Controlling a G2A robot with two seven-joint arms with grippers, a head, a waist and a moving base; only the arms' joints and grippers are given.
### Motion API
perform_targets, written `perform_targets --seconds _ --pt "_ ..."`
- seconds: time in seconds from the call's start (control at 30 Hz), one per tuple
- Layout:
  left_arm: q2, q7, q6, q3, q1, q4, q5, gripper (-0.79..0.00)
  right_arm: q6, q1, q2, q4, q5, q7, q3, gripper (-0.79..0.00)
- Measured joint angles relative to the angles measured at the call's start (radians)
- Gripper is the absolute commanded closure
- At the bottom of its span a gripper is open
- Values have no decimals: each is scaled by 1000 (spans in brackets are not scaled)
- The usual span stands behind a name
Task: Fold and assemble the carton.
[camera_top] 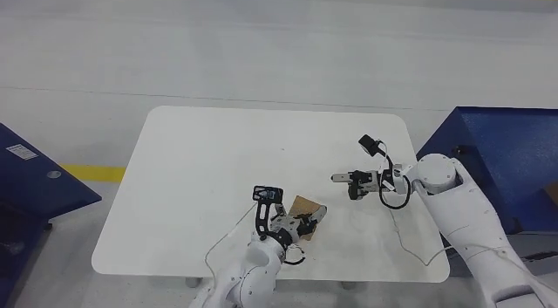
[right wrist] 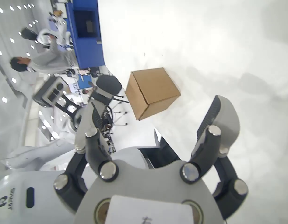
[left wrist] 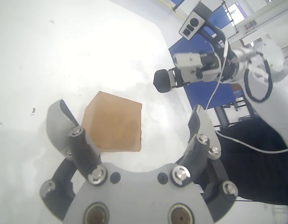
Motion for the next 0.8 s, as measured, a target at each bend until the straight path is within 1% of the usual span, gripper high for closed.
perform_targets --seconds 0.1,0.2,0.23,0.3,0.37,0.43,0.5,0.53,0.57,0.67,0.7,0.8 --pt "1 106 20 61 38 -11 155 -785 12 8 -4 18 25 -5 -3 -785" --pt "3 212 18 80 42 -15 295 -785 8 10 -5 16 2 -13 -9 -785" --pt "3 212 18 79 42 -15 305 -785 8 10 -5 16 2 -13 -8 -785" --pt "3 182 18 78 41 -15 267 -785 8 10 -5 16 3 -12 -8 -785" --pt "3 177 18 78 41 -15 249 -785 8 10 -5 16 3 -12 -8 -785" --pt "4 177 9 85 45 -7 262 -785 8 10 -5 16 3 -12 -8 -785" --pt "5 173 -25 105 61 21 287 -785 8 10 -5 16 3 -12 -8 -785" --pt "5 183 -27 109 65 36 298 -785 8 10 -5 16 3 -12 -8 -785" --pt "6 208 -14 112 69 55 319 -785 8 10 -5 16 3 -12 -8 -785" --pt "4 321 64 128 75 137 431 -785 8 10 -5 16 3 -12 -8 -785" --pt "1 349 74 132 75 164 444 -785 8 10 -5 16 3 -12 -8 -785" --pt "-7 380 101 122 58 215 413 -785 8 10 -5 16 3 -12 -8 -785"
